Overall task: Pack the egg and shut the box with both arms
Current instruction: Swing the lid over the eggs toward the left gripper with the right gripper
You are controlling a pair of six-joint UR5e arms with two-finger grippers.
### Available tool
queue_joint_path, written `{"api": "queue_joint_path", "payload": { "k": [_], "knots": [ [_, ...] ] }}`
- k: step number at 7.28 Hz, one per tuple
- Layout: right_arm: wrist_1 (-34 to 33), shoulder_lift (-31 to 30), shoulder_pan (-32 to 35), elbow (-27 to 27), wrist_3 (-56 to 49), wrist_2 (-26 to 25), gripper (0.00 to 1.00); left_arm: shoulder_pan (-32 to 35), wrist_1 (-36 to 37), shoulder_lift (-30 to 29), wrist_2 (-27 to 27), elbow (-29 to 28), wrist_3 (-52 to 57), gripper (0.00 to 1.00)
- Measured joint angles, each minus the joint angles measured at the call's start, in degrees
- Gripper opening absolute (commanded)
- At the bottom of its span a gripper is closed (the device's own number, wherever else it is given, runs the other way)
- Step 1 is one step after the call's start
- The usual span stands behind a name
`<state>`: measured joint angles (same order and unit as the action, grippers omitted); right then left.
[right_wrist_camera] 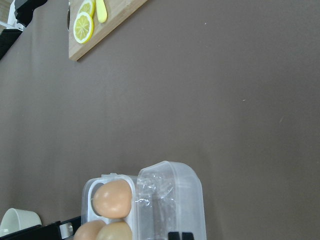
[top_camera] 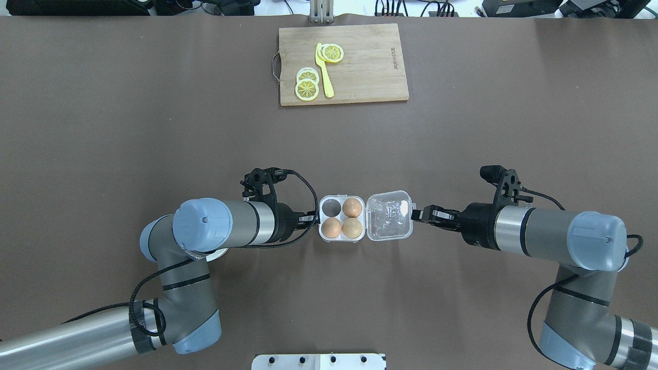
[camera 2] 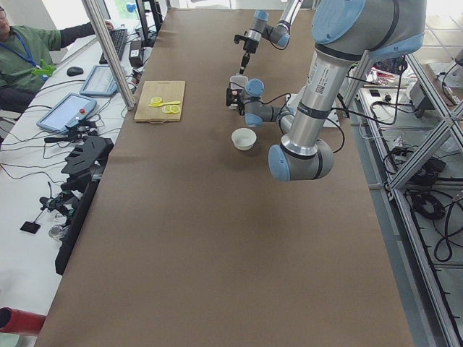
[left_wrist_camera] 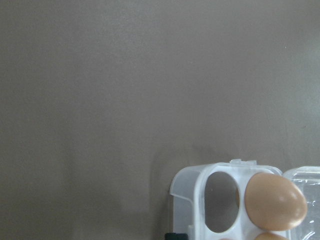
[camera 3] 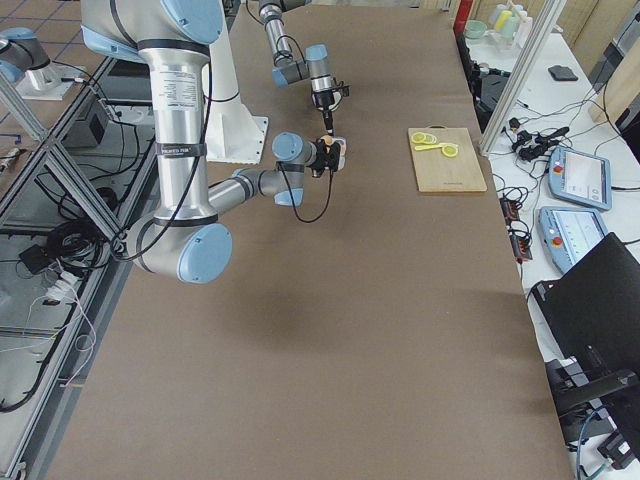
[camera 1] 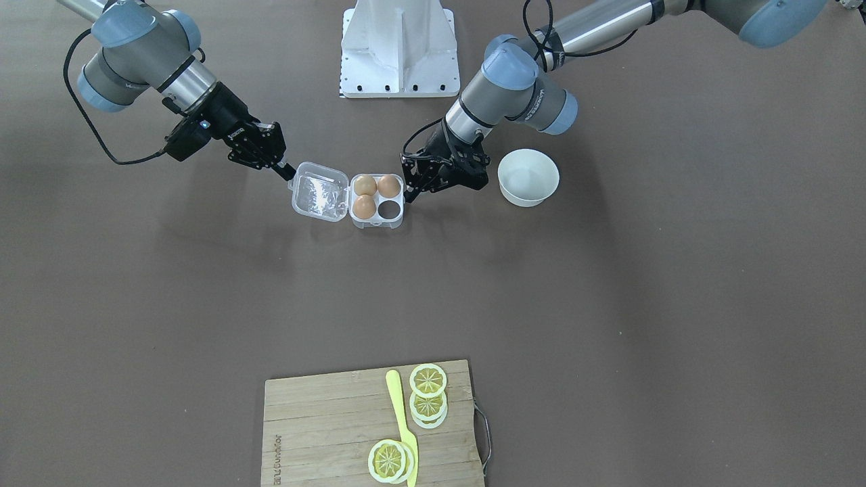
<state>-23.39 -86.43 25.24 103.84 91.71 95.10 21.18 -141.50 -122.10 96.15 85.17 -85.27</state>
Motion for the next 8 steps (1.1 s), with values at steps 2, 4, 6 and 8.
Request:
{"api": "queue_joint_path", "payload": {
  "k": [2, 4, 6, 8],
  "knots": [
    [-0.2, 0.1, 0.2, 0.7, 0.0, 0.1, 0.00, 0.0, 0.0, -0.1, 0.0, 0.0, -0.1, 0.00],
    [-0.3, 0.3, 0.3, 1.4, 0.0, 0.1, 0.00, 0.0, 0.0, -0.1, 0.0, 0.0, -0.1, 0.00],
    [-1.1, 0.5, 0.3, 2.7, 0.0, 0.1, 0.00, 0.0, 0.0, -0.1, 0.0, -0.2, -0.1, 0.00],
    [-4.2, 0.8, 0.3, 5.1, 0.0, 0.1, 0.00, 0.0, 0.0, -0.2, 0.0, -0.4, -0.1, 0.00]
  ]
}}
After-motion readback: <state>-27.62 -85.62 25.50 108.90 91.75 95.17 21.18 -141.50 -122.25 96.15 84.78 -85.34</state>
